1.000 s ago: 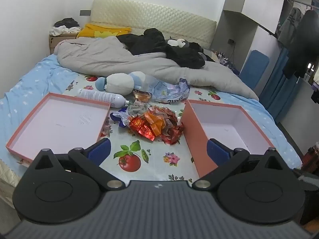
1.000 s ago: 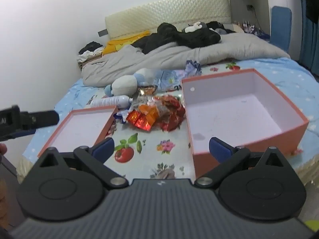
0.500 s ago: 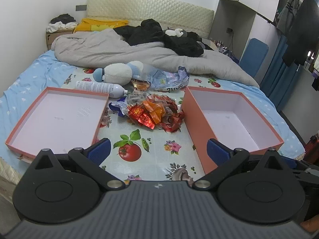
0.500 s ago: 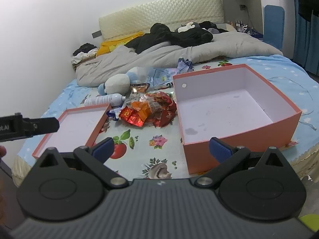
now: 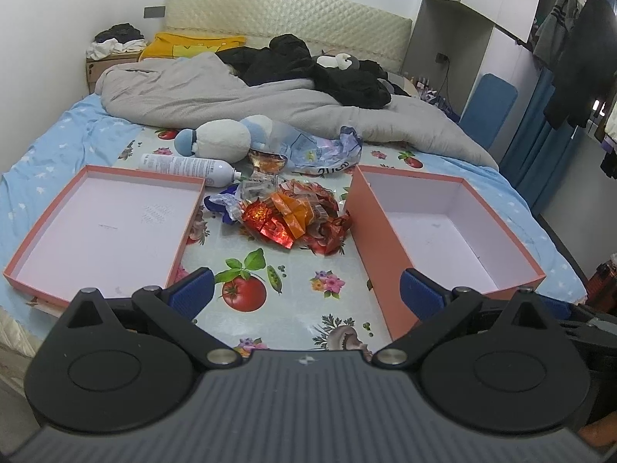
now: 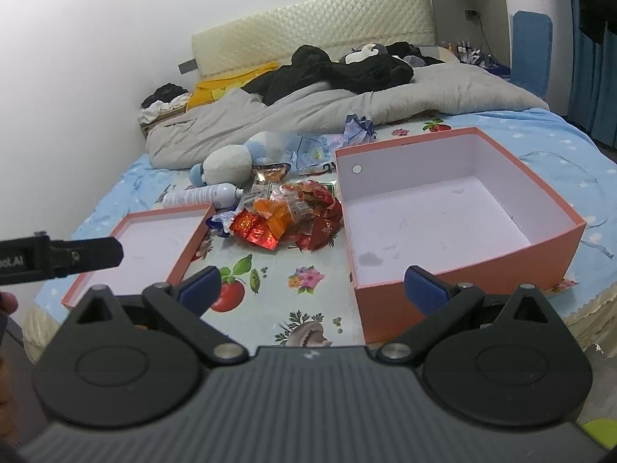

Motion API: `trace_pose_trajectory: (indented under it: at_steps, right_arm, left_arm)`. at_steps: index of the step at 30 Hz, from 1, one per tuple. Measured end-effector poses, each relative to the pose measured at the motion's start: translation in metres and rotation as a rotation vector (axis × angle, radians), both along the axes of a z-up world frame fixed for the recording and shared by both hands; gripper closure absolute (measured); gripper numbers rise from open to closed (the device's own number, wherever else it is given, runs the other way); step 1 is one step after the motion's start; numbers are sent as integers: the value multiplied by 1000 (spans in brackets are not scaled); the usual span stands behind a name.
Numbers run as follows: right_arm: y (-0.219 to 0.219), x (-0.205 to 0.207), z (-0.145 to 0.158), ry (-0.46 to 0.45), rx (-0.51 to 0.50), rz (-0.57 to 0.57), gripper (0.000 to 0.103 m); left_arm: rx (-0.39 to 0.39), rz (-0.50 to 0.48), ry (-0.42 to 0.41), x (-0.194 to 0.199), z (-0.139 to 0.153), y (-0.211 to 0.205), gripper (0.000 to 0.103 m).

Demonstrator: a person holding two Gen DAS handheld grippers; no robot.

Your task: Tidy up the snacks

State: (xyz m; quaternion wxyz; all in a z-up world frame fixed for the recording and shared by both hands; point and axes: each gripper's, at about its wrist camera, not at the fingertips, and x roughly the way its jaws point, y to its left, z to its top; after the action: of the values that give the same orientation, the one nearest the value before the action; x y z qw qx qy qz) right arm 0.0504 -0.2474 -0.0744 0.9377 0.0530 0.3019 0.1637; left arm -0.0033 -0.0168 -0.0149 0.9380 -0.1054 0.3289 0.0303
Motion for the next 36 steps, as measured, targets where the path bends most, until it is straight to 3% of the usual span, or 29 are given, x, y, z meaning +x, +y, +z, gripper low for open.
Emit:
trace_pose_trajectory:
  at_steps: [15, 26, 36]
  right_arm:
    - [-6, 5, -2, 4, 18, -25, 0]
    - [0, 1, -2, 13, 32, 24, 0]
    - [9, -12, -13, 1, -5, 43, 0]
  left_arm:
    - [-7, 6, -1, 0, -8, 8, 0]
    - [-21, -17, -27, -1, -9, 12, 0]
    - [-28, -35, 29, -6, -26, 8, 0]
